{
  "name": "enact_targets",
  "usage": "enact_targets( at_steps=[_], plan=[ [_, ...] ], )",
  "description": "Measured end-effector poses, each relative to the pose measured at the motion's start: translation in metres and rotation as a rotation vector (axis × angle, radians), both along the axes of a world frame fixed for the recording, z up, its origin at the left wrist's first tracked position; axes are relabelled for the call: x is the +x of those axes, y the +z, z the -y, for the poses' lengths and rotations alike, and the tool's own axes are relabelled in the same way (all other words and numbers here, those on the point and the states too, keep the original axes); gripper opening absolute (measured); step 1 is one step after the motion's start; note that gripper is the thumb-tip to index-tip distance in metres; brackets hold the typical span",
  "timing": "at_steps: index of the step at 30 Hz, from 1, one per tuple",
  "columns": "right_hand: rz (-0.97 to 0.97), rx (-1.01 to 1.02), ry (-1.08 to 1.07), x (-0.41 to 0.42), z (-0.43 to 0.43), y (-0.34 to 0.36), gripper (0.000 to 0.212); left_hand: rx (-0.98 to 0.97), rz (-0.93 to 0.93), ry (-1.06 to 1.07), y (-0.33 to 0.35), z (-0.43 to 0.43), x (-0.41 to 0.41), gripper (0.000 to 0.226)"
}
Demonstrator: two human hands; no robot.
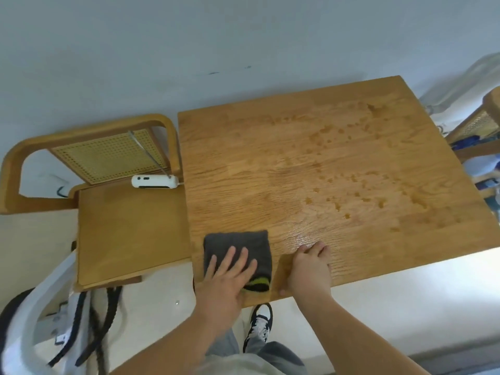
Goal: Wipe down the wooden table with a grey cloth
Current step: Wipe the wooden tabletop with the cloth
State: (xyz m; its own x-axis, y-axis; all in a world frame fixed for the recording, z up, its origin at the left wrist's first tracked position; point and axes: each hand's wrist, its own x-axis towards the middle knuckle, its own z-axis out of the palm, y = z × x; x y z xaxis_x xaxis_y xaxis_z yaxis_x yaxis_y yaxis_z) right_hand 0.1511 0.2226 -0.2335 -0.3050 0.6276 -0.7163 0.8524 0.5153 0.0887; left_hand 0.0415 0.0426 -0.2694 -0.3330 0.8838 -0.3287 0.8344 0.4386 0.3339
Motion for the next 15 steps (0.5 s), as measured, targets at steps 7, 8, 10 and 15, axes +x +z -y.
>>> enact_targets(
  at_steps=[7,8,10,15],
  plan=[
    [-0.010,0.079,0.065,0.007,0.002,-0.008,0.135,-0.052,0.029,0.179,0.005,0.024,-0.055,0.073],
    [-0.005,0.076,0.068,0.007,0.002,-0.009,0.135,-0.032,0.026,0.311,0.008,0.023,-0.040,0.071],
    [0.015,0.069,0.065,0.006,0.002,-0.010,0.136,-0.048,-0.020,0.357,0.011,0.015,0.001,0.071],
    [-0.028,0.117,0.076,0.005,0.001,-0.010,0.101,-0.087,-0.002,-0.171,0.011,0.010,0.020,0.074]
  ],
)
